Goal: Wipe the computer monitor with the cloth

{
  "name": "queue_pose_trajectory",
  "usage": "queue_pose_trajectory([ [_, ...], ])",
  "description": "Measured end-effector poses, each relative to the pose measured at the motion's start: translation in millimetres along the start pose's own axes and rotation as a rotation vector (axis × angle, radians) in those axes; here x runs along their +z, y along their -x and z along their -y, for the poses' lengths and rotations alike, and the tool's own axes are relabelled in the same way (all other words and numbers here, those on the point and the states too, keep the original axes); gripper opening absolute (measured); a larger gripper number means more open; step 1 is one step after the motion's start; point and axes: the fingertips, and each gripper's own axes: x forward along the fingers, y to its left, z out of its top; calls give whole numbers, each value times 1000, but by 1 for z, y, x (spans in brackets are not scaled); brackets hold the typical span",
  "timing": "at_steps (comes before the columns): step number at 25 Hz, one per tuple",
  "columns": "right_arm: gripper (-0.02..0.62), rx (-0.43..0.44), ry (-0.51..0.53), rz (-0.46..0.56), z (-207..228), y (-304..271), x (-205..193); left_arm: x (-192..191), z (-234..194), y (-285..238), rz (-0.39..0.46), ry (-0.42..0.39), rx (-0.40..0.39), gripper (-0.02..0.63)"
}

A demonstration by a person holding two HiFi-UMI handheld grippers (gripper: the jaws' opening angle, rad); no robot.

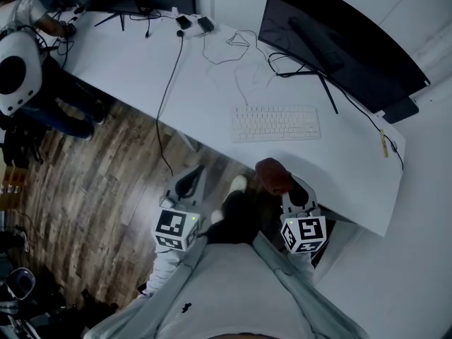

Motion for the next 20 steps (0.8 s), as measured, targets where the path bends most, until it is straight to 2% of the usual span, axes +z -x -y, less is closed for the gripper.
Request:
queue_pose_trajectory([
  [5,38,-6,-14,3,18,-43,11,8,-24,-33,-14,9,-2,20],
  [14,38,-16,-6,48,71,-124,66,68,-58,-119,37,-13,-16,21],
  [20,38,-48,-7,74,117,-159,96,109,-62,-177,72,-40,-46,20],
])
